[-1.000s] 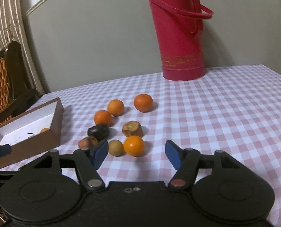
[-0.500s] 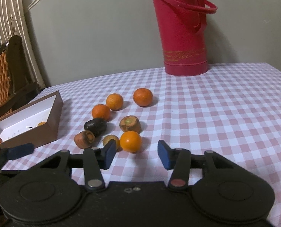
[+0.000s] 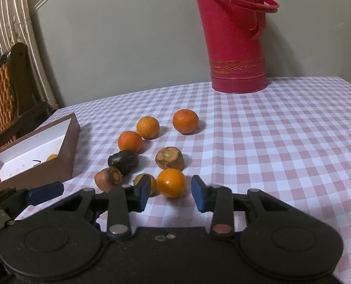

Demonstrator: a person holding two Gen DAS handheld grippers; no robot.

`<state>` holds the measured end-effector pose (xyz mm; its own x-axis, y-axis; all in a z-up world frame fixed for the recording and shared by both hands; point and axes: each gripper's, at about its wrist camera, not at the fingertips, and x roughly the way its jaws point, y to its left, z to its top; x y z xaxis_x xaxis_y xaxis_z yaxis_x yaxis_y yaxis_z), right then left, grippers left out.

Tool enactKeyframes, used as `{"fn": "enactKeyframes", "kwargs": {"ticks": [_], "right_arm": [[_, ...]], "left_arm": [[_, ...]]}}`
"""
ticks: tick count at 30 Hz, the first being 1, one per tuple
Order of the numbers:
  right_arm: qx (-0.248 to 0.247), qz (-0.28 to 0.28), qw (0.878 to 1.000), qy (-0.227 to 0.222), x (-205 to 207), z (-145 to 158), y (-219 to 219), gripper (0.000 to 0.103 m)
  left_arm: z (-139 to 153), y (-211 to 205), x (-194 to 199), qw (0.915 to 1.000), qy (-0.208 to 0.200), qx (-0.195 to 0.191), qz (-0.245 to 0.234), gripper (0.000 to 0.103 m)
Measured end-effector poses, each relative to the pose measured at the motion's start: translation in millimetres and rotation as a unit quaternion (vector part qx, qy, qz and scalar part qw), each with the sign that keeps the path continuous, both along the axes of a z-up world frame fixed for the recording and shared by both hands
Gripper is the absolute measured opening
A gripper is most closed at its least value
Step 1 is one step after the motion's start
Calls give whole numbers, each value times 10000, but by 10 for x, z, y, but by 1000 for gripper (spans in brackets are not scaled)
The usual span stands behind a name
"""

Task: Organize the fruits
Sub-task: 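Grasp another carrot piece with the left tool while the right tool grasps an orange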

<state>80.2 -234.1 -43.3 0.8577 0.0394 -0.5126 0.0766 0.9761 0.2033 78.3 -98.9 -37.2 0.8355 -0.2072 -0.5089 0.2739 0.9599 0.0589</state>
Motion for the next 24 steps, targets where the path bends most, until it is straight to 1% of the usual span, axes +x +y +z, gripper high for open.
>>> {"fn": "enactKeyframes", "kwargs": {"ticks": [5, 7, 9, 12, 17, 20, 24], "right_arm": [[60, -47, 10000, 48, 43, -21, -10, 25], [86, -66, 9999, 49, 63, -24, -7, 25], [138, -74, 9998, 75, 89, -32, -10, 25], [138, -113, 9998, 111, 115, -43, 3, 24], [312, -148, 9992, 198, 169, -73, -36, 24], [316, -141, 9992, 209, 190, -82, -33, 24], [378, -109, 9989, 252, 210, -101, -36, 24]], "left_arm": [[-2, -4, 50, 10000, 30, -77, 50, 72], [-5, -14, 70, 9999, 55, -103, 49, 68], [-19, -26, 99, 9999, 99, -106, 46, 61], [-39, -31, 137, 9997, 158, -151, 71, 58], [-61, -77, 186, 9996, 212, -162, 77, 58], [-74, -99, 204, 9996, 217, -159, 84, 58], [-100, -132, 249, 9993, 309, -181, 50, 46]]}}
